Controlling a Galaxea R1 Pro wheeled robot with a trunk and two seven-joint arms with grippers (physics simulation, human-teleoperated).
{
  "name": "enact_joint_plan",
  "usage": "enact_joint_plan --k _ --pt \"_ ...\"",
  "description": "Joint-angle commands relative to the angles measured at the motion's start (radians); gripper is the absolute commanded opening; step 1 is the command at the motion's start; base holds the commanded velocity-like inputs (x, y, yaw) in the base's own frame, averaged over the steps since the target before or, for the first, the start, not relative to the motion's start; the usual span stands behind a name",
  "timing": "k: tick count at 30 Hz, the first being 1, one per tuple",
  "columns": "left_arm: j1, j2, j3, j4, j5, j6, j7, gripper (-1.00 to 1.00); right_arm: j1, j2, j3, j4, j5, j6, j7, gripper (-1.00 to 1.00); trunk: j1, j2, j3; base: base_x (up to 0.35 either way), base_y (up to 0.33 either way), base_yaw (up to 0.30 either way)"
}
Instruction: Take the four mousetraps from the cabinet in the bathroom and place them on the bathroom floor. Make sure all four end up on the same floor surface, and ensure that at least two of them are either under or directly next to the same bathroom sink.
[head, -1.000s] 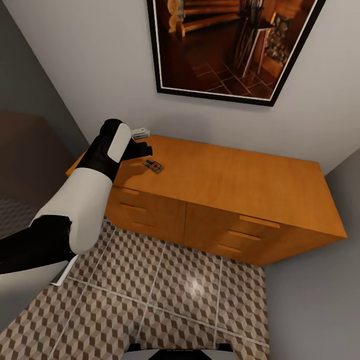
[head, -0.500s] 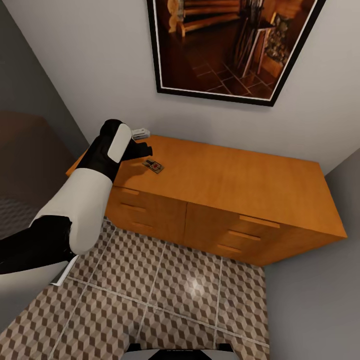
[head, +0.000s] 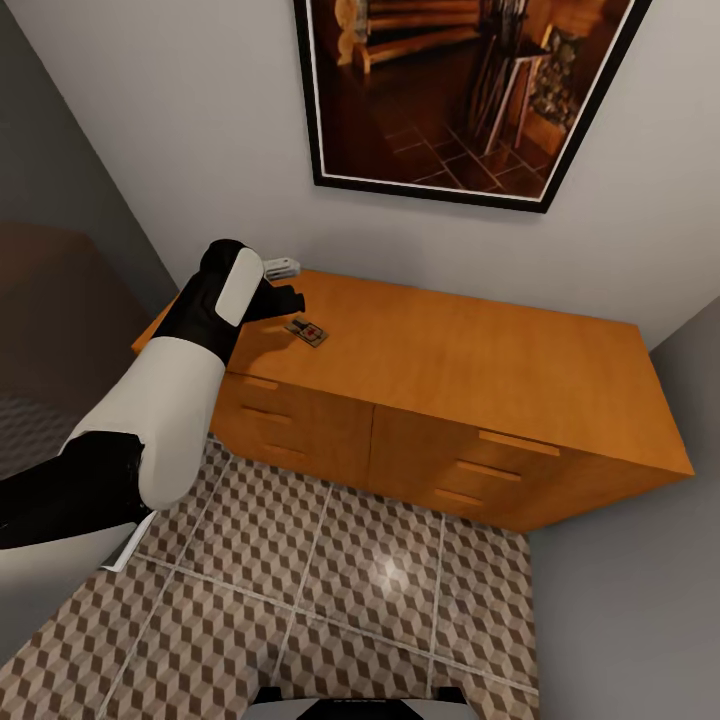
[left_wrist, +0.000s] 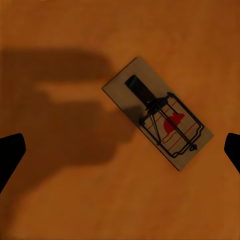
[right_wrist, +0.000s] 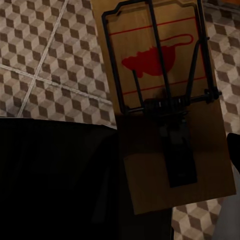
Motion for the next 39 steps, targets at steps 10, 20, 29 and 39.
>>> enact_joint_plan --k 10,20,29,39 --pt "-0.001 -0.001 0.002 0.0 0.01 0.002 0.009 1.0 0.0 0.0 0.005 0.0 -0.013 -0.002 0.01 -1.0 0.001 -0.002 -0.001 0.029 -0.024 0.0" --pt "-0.001 -0.001 0.001 -0.002 0.01 0.002 0.009 1.0 0.0 0.0 0.005 0.0 -0.013 -0.002 0.01 -1.0 0.001 -0.002 -0.001 0.07 -0.053 0.0" --pt "-0.001 -0.001 0.001 -0.002 0.01 0.002 0.009 1.0 0.0 0.0 0.005 0.0 -0.013 -0.002 0.01 -1.0 0.001 -0.002 -0.001 0.051 -0.047 0.0" --pt "-0.001 -0.001 0.001 -0.001 0.01 0.002 0.009 1.0 0.0 0.0 0.005 0.0 -0.013 -0.002 0.01 -1.0 0.001 -0.002 -0.001 0.137 -0.124 0.0"
